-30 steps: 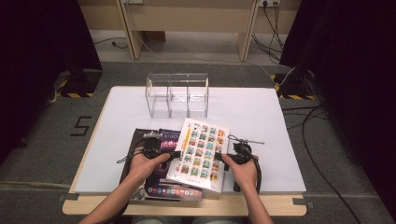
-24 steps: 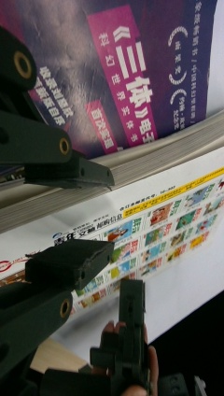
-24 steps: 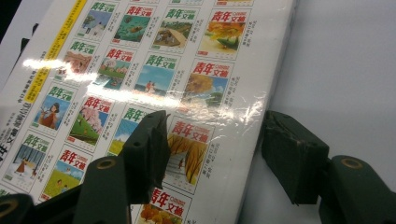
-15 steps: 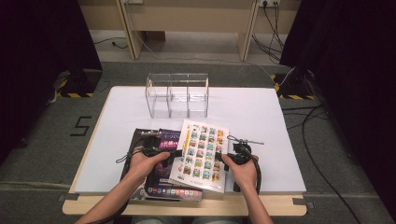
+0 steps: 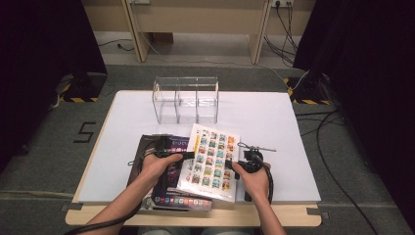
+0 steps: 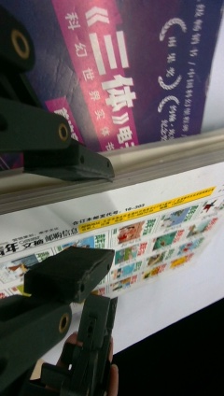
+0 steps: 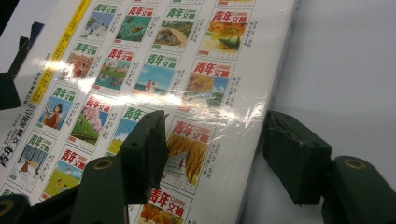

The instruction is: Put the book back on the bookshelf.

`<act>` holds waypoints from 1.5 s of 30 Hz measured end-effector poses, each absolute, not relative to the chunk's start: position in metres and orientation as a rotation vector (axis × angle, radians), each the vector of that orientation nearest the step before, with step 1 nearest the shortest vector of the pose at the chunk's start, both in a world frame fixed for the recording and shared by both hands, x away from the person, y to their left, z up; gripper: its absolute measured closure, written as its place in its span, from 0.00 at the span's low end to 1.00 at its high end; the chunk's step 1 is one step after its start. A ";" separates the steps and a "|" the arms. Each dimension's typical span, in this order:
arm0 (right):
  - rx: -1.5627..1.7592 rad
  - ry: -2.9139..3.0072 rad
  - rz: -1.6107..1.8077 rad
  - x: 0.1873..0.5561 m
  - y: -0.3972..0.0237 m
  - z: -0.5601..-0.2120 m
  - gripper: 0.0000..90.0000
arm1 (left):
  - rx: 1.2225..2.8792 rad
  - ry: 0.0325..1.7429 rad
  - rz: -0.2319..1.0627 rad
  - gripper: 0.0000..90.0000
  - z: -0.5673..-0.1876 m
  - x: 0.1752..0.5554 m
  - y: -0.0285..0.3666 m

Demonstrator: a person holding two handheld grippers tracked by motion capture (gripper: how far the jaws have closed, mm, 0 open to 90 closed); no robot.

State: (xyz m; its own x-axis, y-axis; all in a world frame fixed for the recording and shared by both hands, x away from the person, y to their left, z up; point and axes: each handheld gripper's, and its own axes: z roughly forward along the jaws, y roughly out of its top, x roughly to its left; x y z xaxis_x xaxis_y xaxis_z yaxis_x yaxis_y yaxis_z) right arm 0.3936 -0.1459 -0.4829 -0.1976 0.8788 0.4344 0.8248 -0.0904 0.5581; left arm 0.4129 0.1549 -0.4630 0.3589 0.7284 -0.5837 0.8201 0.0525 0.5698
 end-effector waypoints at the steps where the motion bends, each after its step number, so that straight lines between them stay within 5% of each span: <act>1: 1.939 2.072 1.172 0.393 -0.146 -0.483 0.44 | 1.703 1.380 -0.161 0.63 -0.464 0.410 0.153; 19: 1.949 2.102 1.187 0.397 -0.150 -0.482 0.45 | 1.709 1.281 -0.142 0.84 -0.469 0.393 0.145; 45: 2.076 2.083 1.365 0.442 -0.162 -0.487 0.42 | 1.518 1.159 -0.234 0.86 -0.480 0.363 0.173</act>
